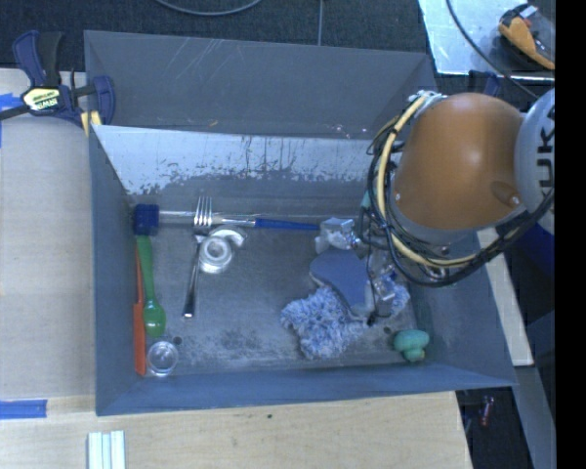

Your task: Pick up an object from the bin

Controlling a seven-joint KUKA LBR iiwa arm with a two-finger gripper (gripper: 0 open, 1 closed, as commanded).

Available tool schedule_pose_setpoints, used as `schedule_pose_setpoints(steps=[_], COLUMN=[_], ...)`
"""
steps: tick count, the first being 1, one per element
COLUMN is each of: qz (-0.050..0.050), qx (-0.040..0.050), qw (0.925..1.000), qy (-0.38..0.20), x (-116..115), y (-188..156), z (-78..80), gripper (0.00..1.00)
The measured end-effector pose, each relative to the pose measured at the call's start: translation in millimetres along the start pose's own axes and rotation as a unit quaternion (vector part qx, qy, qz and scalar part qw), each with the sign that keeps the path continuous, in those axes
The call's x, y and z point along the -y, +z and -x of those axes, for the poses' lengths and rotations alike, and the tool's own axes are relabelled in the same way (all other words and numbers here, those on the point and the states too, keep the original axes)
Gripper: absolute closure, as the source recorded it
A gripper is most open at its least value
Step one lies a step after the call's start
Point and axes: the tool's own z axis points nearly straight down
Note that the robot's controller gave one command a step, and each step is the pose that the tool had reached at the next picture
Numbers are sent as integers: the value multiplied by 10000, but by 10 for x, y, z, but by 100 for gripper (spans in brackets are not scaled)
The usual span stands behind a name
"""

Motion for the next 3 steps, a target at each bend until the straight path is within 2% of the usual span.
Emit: schedule_pose_setpoints(steps=[1, 2, 3], qz=[11, 0, 11], qx=[-2, 8, -39], qw=[9996, 9900, 9884], qy=[-295, 1409, 1520], x=[-163, -244, -286], y=[-206, 236, 339], z=[6, 27, 37], gripper=[0, 0, 0])
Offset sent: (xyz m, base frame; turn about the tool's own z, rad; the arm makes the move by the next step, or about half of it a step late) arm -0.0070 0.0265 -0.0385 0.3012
